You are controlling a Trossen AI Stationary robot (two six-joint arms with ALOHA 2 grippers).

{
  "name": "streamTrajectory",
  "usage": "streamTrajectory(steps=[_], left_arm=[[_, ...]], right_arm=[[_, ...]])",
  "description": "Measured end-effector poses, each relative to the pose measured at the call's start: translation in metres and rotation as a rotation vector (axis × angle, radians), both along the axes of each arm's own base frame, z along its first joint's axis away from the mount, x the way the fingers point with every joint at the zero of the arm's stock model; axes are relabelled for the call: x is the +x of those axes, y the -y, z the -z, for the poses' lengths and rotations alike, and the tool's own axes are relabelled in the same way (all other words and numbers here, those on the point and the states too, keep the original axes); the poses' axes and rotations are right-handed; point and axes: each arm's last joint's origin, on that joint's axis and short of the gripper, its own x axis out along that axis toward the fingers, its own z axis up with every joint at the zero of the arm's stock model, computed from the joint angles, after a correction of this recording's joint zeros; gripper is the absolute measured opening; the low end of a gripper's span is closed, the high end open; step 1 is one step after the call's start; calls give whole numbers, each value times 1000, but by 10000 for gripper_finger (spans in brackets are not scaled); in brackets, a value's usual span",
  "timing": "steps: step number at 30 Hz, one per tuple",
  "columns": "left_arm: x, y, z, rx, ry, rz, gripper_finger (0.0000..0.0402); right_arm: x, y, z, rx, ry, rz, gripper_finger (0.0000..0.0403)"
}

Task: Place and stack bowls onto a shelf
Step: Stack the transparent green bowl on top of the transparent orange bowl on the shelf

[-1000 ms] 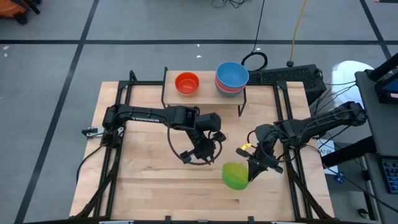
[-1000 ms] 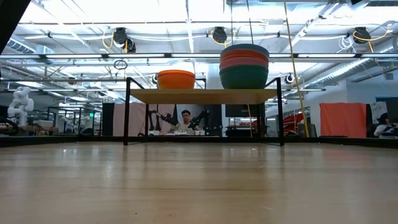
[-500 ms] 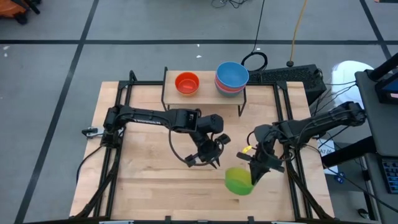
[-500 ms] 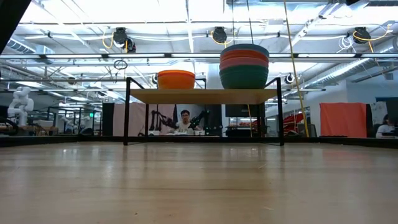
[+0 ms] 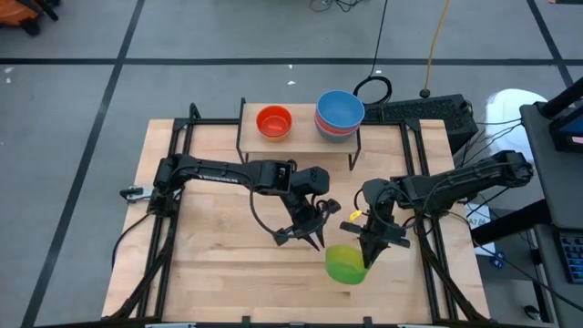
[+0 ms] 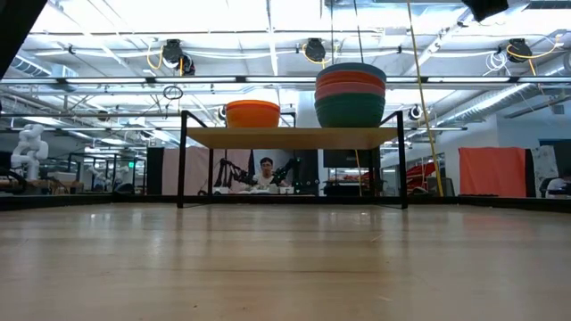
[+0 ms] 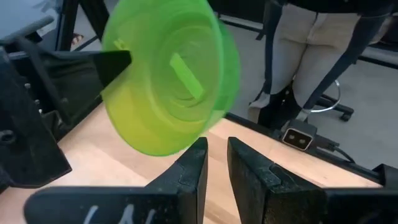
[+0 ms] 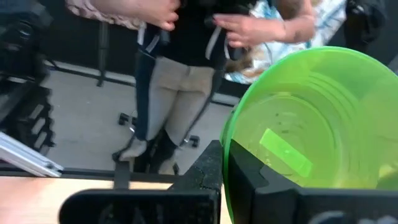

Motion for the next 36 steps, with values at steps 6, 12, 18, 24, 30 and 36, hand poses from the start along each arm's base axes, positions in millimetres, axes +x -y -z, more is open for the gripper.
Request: streamTrajectory(steps=[6, 12, 18, 24, 30, 36], left_arm=[[3, 1, 3, -9, 39, 54, 67], [7, 1, 5, -19, 66, 64, 67], [8, -13, 5, -69, -41, -36, 67], [-1, -29, 5, -20, -201, -250, 67], [-20, -35, -10, 93, -274, -458, 67], [-47, -41, -37, 132, -317, -660, 67]], right_arm=[[1, 0, 0, 27, 32, -78, 0], [2, -1, 2, 25, 32, -80, 0], [5, 5, 3, 34, -110, 36, 0], [6, 14, 3, 11, -226, 266, 0], [3, 20, 1, -19, -298, 542, 0], [-1, 27, -3, 17, -396, 838, 0]])
